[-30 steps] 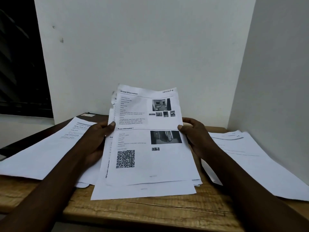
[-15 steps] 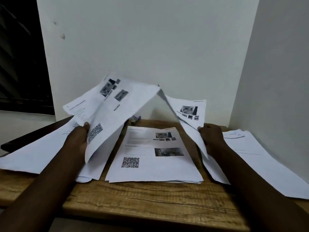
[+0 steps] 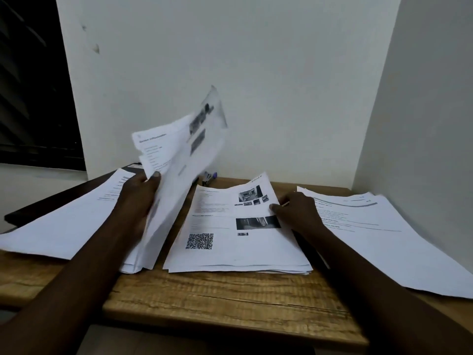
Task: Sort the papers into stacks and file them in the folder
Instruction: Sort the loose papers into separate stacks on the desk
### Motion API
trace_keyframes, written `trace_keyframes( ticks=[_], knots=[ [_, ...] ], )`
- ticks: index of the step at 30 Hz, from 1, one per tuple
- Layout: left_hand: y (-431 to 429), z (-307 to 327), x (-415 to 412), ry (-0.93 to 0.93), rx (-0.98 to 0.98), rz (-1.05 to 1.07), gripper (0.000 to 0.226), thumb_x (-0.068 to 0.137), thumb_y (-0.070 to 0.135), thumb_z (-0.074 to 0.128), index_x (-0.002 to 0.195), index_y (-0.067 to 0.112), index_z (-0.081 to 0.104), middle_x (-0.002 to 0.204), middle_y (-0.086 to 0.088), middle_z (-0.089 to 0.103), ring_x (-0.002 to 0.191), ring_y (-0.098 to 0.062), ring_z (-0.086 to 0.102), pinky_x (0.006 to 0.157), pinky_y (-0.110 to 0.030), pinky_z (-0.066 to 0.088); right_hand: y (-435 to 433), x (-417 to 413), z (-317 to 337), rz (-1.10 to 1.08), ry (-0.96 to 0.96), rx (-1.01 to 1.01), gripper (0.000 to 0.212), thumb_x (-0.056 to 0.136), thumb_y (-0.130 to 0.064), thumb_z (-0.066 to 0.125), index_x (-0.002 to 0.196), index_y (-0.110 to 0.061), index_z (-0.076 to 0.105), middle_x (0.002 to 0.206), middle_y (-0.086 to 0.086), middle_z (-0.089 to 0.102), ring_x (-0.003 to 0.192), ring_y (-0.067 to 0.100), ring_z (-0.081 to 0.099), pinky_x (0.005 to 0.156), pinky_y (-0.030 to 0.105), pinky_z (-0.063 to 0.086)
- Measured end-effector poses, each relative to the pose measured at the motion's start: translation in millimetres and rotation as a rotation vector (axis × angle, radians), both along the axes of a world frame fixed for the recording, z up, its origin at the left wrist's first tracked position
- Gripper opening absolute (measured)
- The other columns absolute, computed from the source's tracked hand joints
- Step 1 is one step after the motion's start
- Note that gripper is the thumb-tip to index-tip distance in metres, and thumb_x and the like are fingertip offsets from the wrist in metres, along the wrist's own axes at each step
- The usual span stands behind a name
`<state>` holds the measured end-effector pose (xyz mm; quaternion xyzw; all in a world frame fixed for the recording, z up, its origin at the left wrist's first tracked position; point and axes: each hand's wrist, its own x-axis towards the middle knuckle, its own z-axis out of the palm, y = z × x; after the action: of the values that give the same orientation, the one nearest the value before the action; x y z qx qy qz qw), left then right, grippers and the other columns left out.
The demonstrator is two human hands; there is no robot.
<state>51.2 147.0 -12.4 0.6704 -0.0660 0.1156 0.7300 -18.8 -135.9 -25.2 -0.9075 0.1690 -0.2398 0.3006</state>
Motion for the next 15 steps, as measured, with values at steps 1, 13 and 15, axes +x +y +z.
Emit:
trace_keyframes(
  ticks=[1, 13, 15],
  knots=[
    [-3.7, -0.2, -0.2, -0.035, 0.084, 0.041, 0.033, 0.103, 0.021, 0.049, 0.128, 0.003, 0.059, 0.118, -0.025, 0.064, 0.065, -0.018, 0.058, 0.057, -0.026, 0.046, -2.3, -1.2, 2.3, -0.011, 0.009, -0.008, 0.024, 0.087, -0.033, 0.066, 0.071, -0.015, 0.066, 0.07, -0.003, 0.06, 0.079, 0.018, 0.057, 0.068, 0.025, 0.034],
    [-46.4, 3.1, 28.8, -0.156, 0.743, 0.028, 0.019, 0.086, 0.017, 0.07, 0.104, 0.013, 0.072, 0.103, -0.008, 0.073, 0.094, -0.028, 0.066, 0.087, -0.037, 0.049, -16.4, -17.2, 27.1, 0.011, -0.264, 0.259, 0.048, 0.097, -0.037, 0.054, 0.063, -0.003, 0.058, 0.062, 0.005, 0.057, 0.061, 0.015, 0.052, 0.068, 0.028, 0.036],
    [-54.3, 1.4, 30.5, -0.181, 0.798, 0.075, 0.014, 0.085, 0.007, 0.07, 0.098, 0.012, 0.068, 0.1, -0.008, 0.07, 0.09, -0.027, 0.062, 0.076, -0.03, 0.038, -16.2, -15.8, 25.9, 0.025, -0.218, 0.218, 0.036, 0.094, -0.031, 0.058, 0.067, -0.007, 0.063, 0.067, 0.002, 0.059, 0.064, 0.011, 0.052, 0.07, 0.027, 0.038]
  ],
)
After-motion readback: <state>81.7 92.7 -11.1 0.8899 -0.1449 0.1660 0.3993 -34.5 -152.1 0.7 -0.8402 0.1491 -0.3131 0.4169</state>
